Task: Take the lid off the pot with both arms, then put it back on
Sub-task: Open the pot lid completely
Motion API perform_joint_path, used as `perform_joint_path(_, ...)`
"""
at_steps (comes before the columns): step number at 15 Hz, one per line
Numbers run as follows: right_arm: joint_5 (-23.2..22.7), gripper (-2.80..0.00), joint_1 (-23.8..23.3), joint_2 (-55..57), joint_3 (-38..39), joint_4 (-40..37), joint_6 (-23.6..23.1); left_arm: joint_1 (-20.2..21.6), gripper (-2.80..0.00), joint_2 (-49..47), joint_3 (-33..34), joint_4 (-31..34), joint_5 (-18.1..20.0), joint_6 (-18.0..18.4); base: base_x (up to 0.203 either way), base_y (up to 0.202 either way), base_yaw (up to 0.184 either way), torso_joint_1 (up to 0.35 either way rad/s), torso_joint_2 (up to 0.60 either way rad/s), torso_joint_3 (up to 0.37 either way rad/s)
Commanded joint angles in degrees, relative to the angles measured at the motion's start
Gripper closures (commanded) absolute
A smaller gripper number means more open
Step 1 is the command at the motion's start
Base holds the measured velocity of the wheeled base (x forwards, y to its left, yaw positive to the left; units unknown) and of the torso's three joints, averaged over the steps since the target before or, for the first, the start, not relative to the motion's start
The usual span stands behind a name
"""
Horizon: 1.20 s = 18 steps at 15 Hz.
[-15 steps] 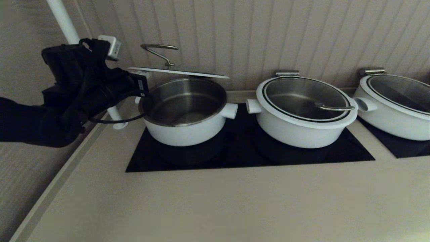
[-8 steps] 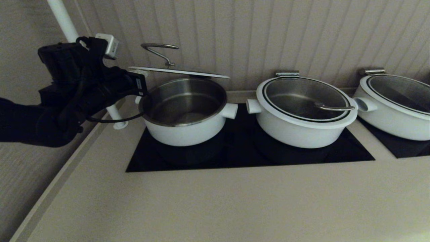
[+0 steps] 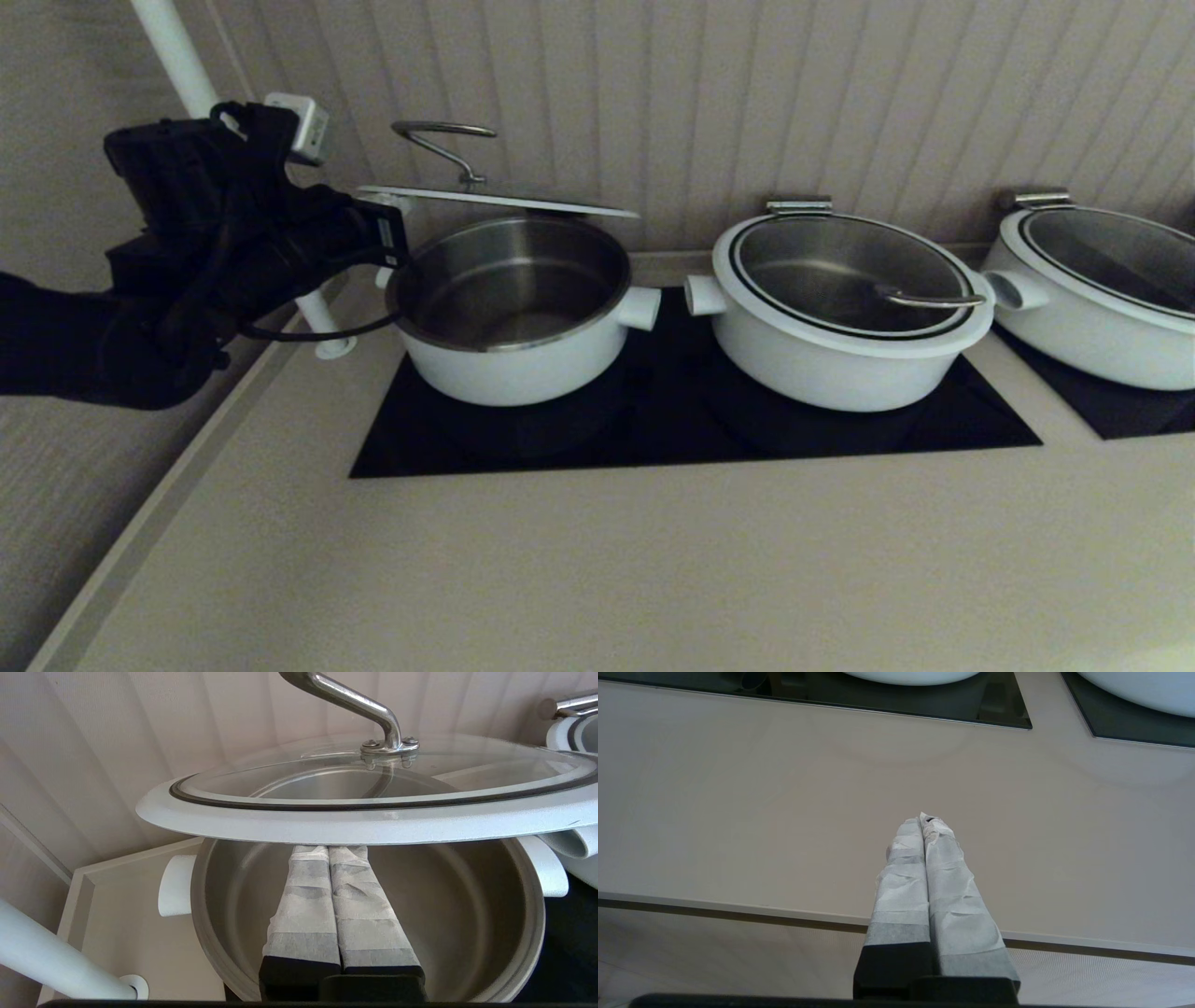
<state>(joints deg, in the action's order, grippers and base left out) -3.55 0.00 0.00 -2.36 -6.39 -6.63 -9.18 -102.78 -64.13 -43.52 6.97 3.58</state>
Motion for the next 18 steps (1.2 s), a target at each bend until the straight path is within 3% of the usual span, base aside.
perform_joint_path(1,-0.1,0.0,0.0,0.1,0.0,0.0,0.0,0.0,0.0,0.1,0.1,-0.2,0.1,0.0,0.0,0.0,0.0,0.0,0.0,0.0)
perform_joint_path(13,-0.1,0.0,0.0,0.1,0.0,0.0,0.0,0.0,0.0,-0.2,-0.6,-0.2,0.1,0.0,0.0,0.0,0.0,0.0,0.0,0.0)
perform_joint_path(18,-0.1,0.0,0.0,0.1,0.0,0.0,0.0,0.0,0.0,-1.2,-4.4,-0.2,0.1,-0.3,0.0,0.0,0.0,0.0,0.0,0.0)
